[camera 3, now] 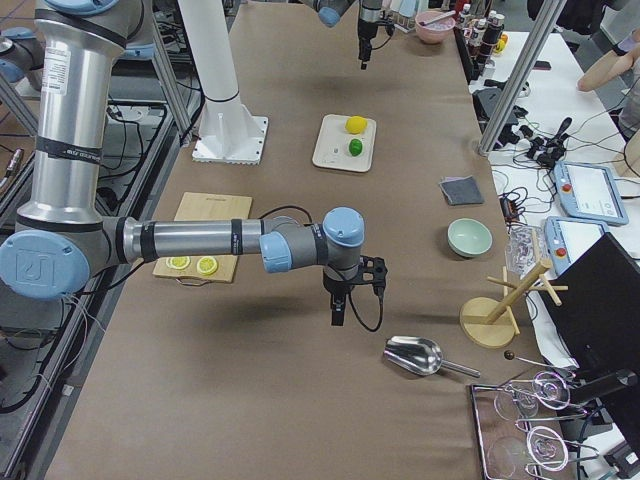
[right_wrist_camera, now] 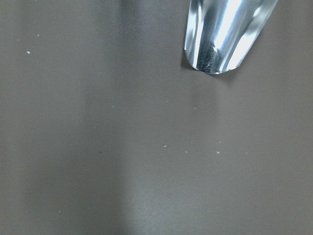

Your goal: Place all lemons on tray

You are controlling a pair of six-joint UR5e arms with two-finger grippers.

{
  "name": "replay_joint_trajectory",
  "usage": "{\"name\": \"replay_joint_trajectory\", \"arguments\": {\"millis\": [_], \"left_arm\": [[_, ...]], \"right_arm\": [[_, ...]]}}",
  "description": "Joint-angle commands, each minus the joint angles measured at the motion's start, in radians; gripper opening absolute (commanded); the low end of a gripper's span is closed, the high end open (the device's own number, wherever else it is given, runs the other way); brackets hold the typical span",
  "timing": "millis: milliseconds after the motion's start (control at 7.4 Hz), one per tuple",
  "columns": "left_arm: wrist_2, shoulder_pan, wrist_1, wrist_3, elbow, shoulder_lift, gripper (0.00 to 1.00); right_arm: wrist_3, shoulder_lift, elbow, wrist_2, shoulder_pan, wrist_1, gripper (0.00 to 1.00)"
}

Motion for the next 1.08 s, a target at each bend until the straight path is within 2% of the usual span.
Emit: {"name": "replay_joint_trajectory", "arguments": {"millis": [0, 135, 541, 676, 946], "left_arm": [[-0.017, -0.116, -0.006, 0.239, -0.052, 0.219, 0.98], [-0.062, -0.179, -0.007, 0.327, -0.040, 0.282, 0.98], [-0.077, -0.341, -0.013, 0.571, -0.032, 0.502, 0.98], [-0.077, -0.406, -0.013, 0.650, -0.027, 0.561, 0.98], [-0.162, -0.531, -0.013, 0.700, -0.043, 0.676, 0.98]], "right_arm": [[-0.102, 0.029, 0.012, -0.002, 0.076, -0.161, 1.00], [-0.137, 0.026, 0.015, 0.007, 0.109, -0.195, 1.00], [-0.139, 0.026, 0.018, 0.116, 0.134, -0.233, 1.00], [-0.138, 0.028, 0.022, 0.130, 0.135, -0.232, 1.00], [-0.138, 0.023, 0.033, 0.120, 0.135, -0.232, 1.00]]}}
